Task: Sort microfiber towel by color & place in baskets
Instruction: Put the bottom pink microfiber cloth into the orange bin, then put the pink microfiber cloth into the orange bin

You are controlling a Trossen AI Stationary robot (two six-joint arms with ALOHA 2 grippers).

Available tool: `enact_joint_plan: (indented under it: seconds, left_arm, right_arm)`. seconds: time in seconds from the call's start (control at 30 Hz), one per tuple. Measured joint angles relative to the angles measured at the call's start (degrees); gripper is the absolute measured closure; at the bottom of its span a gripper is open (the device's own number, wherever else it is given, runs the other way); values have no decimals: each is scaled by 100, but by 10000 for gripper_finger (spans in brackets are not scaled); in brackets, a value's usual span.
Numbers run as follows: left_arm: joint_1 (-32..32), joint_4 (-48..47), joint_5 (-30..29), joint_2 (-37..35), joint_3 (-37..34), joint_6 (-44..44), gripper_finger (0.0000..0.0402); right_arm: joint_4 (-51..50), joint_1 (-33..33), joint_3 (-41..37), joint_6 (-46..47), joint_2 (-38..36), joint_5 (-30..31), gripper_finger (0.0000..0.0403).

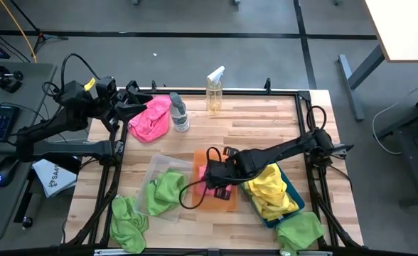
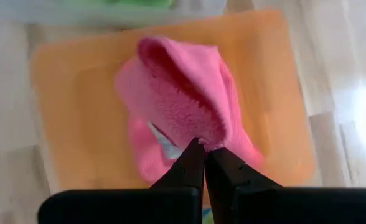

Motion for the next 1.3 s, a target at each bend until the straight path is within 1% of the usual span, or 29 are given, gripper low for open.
enact_joint_plan:
  seconds: [0.03,0.1,0.13,0.27,0.33,0.43,0.53,0.6,0.7,0.87,0.97,1.07,1.13,1.2,1.23,1.3]
  left_arm:
    - [0,-29,0,-15,0,58,213]
    - [0,-91,0,-22,0,110,213]
    - [0,-103,0,-21,0,112,213]
    - [2,-229,-2,-18,0,118,213]
    - [2,-338,-2,-22,0,127,213]
    - [2,-574,-3,-15,0,247,213]
    - [2,-707,-15,-8,0,265,213]
    - [2,-763,-18,9,0,267,213]
    - [1,-826,-28,15,0,267,213]
    - [1,-895,-31,11,0,268,213]
    - [0,-1035,-64,13,0,272,213]
    - [2,-1232,-83,67,2,271,213]
    - [2,-1464,-90,110,2,239,213]
    - [-4,-1938,-169,150,2,145,213]
    - [-22,-2284,-337,180,5,22,213]
    - [-76,-3252,-906,271,7,-215,213]
  right_arm:
    - [38,-10,-80,-94,-2,-133,403]
    - [404,-46,-393,-199,-12,-552,403]
    - [587,-58,-594,-201,-12,-651,403]
    - [1666,-95,-1335,16,-12,-851,403]
    - [2113,-105,-1603,148,-12,-1063,402]
    - [2351,-133,-1712,212,-12,-1252,396]
    - [2019,-180,-1612,148,-19,-1326,371]
    - [1897,-223,-1496,21,-19,-1371,341]
    - [1550,-268,-1227,-78,-19,-1400,283]
    - [894,-293,-613,-708,-19,-1353,179]
    - [644,-299,-240,-967,-21,-1453,131]
    - [202,-307,42,-1095,-21,-1372,104]
    - [-172,-316,121,-1079,-37,-1138,97]
    - [-555,-319,108,-985,-115,-837,97]
    - [-659,-318,71,-921,-197,-702,96]
    - [-863,-309,-84,-734,-407,-486,96]
